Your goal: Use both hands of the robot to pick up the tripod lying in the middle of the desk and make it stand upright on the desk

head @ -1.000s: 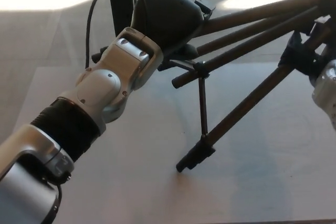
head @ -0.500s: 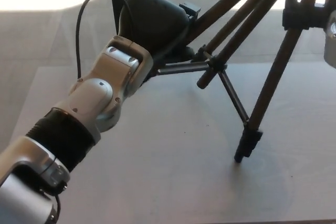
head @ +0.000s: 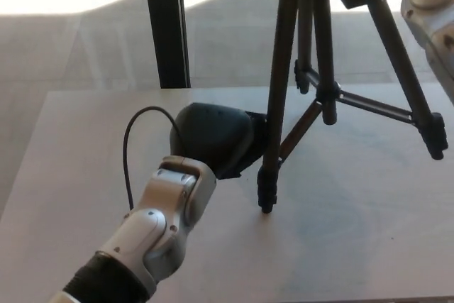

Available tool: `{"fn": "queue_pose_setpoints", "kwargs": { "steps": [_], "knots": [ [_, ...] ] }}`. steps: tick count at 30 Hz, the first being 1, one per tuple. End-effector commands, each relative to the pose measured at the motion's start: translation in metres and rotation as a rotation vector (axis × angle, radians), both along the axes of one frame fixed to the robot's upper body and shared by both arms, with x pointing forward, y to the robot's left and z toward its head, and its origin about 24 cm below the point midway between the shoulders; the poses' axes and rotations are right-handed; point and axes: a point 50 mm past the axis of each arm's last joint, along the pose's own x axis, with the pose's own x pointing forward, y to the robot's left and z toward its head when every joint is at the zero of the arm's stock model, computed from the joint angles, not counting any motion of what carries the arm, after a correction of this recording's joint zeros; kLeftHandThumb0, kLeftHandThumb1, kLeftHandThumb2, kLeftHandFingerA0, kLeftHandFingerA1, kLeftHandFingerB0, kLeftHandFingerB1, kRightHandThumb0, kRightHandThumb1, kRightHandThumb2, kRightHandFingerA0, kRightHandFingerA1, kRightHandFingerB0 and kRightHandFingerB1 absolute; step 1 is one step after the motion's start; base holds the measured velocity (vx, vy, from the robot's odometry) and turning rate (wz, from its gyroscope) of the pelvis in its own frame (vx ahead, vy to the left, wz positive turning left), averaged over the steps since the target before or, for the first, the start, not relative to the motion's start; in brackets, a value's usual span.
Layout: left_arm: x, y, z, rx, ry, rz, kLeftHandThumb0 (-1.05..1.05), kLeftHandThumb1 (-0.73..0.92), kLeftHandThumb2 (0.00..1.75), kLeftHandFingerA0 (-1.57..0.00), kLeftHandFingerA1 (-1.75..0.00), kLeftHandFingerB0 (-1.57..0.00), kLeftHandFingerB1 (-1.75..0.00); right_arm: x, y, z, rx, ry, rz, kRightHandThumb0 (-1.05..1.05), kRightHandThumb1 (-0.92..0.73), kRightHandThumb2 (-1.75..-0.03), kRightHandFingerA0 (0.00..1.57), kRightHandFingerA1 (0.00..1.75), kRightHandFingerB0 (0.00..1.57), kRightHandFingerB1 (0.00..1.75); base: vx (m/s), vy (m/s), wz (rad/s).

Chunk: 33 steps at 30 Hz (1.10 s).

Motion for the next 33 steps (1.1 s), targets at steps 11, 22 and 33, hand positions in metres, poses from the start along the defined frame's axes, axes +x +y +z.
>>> {"fn": "queue_pose_setpoints", "kwargs": {
  "steps": [11, 22, 33],
  "knots": [
    [-0.012, 0.016, -0.031, -0.116, 0.120, 0.119, -0.22, 0.69, 0.84, -0.81, -1.72, -0.72, -1.41, -0.010, 0.012, -0.018, -0.006, 0.015, 0.062, -0.23, -0.29, -1.47, 0.98, 1.71, 0.94, 1.40, 0.00, 0.000, 0.00],
    [-0.026, 0.034, -0.049, -0.059, 0.121, 0.129, -0.22, 0.61, 0.83, -0.86, -1.73, -0.70, -1.55, -0.012, -0.034, -0.044, 0.002, 0.035, -0.084, -0.28, -0.49, -1.15, 0.89, 1.73, 0.79, 1.42, 0.00, 0.000, 0.00],
    [-0.032, 0.038, -0.054, -0.032, 0.132, 0.124, -0.27, 0.68, 0.83, -0.85, -1.65, -0.73, -1.40, -0.015, -0.034, -0.039, -0.046, 0.009, -0.084, -0.24, -0.44, -1.18, 0.90, 1.74, 0.82, 1.42, 0.00, 0.000, 0.00]
  ]
}}
